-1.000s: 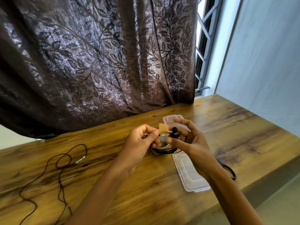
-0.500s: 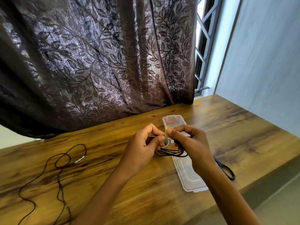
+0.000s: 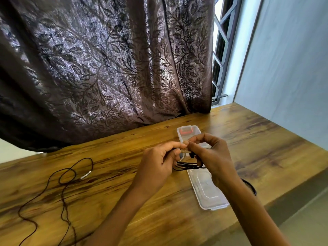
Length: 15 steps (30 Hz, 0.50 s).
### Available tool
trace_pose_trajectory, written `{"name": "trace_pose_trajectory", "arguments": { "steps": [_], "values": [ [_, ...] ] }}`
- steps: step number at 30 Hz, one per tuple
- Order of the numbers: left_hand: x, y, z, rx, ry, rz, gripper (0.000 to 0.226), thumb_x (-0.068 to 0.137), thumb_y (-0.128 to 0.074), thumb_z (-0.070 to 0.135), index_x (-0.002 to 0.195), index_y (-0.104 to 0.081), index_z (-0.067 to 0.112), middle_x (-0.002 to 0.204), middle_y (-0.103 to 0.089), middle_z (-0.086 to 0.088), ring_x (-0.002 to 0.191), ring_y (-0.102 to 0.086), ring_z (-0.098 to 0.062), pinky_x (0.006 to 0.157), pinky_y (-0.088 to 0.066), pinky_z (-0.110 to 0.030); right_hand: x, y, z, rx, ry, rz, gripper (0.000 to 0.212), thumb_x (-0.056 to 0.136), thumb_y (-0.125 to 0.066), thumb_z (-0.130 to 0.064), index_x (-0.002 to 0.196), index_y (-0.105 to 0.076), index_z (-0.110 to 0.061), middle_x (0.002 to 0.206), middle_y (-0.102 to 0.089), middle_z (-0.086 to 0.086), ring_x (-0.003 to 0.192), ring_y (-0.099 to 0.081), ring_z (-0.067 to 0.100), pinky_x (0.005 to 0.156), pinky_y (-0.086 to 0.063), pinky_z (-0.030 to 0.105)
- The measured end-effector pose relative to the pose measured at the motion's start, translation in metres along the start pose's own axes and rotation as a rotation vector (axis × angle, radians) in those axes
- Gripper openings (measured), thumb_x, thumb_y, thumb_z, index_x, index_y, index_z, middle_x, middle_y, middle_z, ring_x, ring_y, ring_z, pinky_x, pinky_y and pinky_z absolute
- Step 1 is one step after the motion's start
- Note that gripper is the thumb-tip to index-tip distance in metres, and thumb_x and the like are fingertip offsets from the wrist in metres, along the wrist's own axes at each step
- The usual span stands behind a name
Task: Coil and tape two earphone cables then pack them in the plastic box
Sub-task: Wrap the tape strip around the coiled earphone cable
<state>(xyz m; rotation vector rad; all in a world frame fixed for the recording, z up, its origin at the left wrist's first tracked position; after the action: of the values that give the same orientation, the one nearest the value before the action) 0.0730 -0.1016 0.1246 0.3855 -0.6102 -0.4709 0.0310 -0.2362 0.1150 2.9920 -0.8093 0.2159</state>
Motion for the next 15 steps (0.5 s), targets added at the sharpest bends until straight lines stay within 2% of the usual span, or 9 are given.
{"name": "trace_pose_trajectory", "arguments": {
  "steps": [2,5,7,8,9,10,12,15],
  "values": [
    [0.001,-0.001,-0.001,0.046,0.002,0.002,0.023,0.09,-0.053,0.009,0.098,-0.069,0.024,0.061,-0.058,0.019,0.062,-0.058,0.004,0.058,-0.041,-0.006,-0.001,0.0,0.0,0.017,0.019,-0.008,0.009,0.076,-0.072,-0.013,0.07,-0.066,-0.013,0.063,-0.061,-0.003,0.05,-0.054,0.003,0.041,-0.041,0.015],
    [0.003,0.001,-0.005,0.044,0.058,0.012,0.022,0.092,-0.052,0.011,0.097,-0.068,0.025,0.064,-0.06,0.016,0.061,-0.058,0.004,0.057,-0.042,-0.006,-0.002,0.0,-0.004,0.05,0.073,-0.047,0.005,0.082,-0.066,-0.012,0.077,-0.066,-0.012,0.071,-0.062,0.003,0.048,-0.057,0.004,0.042,-0.045,0.017],
    [0.004,0.001,-0.008,0.024,0.098,0.008,0.021,0.092,-0.052,0.012,0.096,-0.066,0.026,0.064,-0.061,0.015,0.06,-0.058,0.006,0.056,-0.042,-0.006,-0.001,0.002,-0.004,-0.019,0.14,-0.072,0.007,0.082,-0.066,-0.012,0.079,-0.069,-0.018,0.085,-0.062,0.007,0.054,-0.06,0.021,0.05,-0.051,0.03],
    [0.004,0.001,-0.008,0.017,0.111,0.003,0.021,0.092,-0.052,0.012,0.095,-0.065,0.027,0.064,-0.061,0.015,0.059,-0.057,0.006,0.056,-0.042,-0.006,-0.001,0.003,-0.004,-0.078,0.184,-0.093,0.009,0.08,-0.069,-0.013,0.078,-0.071,-0.022,0.09,-0.061,0.007,0.058,-0.057,0.031,0.055,-0.049,0.037],
    [0.005,0.001,-0.009,0.011,0.119,0.0,0.02,0.092,-0.052,0.012,0.093,-0.065,0.027,0.065,-0.061,0.015,0.059,-0.057,0.007,0.056,-0.042,-0.006,-0.001,0.003,-0.005,-0.148,0.234,-0.124,0.012,0.077,-0.072,-0.015,0.079,-0.071,-0.026,0.092,-0.06,0.006,0.061,-0.052,0.034,0.057,-0.047,0.038],
    [0.005,0.001,-0.009,0.009,0.125,0.001,0.02,0.092,-0.052,0.011,0.092,-0.064,0.027,0.064,-0.061,0.014,0.058,-0.057,0.007,0.056,-0.042,-0.006,-0.002,0.003,-0.005,-0.231,0.289,-0.159,0.016,0.074,-0.075,-0.015,0.081,-0.072,-0.029,0.093,-0.058,0.005,0.062,-0.051,0.028,0.058,-0.046,0.034],
    [0.006,0.002,-0.011,0.018,0.139,0.005,0.018,0.092,-0.051,0.011,0.09,-0.063,0.025,0.064,-0.061,0.014,0.057,-0.058,0.006,0.055,-0.042,-0.006,-0.004,0.0,-0.003,-0.394,0.371,-0.22,0.028,0.07,-0.078,-0.012,0.091,-0.07,-0.03,0.095,-0.054,0.0,0.073,-0.054,0.01,0.061,-0.047,0.015],
    [0.005,-0.001,-0.014,0.026,0.18,-0.022,0.016,0.093,-0.049,0.012,0.087,-0.061,0.021,0.065,-0.061,0.012,0.058,-0.058,0.004,0.054,-0.042,-0.007,-0.004,-0.003,0.0,-0.538,0.382,-0.22,0.029,0.074,-0.074,-0.007,0.097,-0.069,-0.024,0.1,-0.049,-0.01,0.082,-0.056,0.003,0.068,-0.047,0.007]
  ]
}}
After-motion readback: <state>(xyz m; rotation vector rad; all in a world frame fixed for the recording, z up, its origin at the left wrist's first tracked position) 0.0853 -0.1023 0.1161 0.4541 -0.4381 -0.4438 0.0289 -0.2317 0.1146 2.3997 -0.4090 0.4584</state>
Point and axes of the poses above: each hand's wrist, its own x-axis towards the middle knuckle, its own y-axis out of the back of the hand, z = x × y, the point moved 4 cm from there along x, towards the middle knuckle
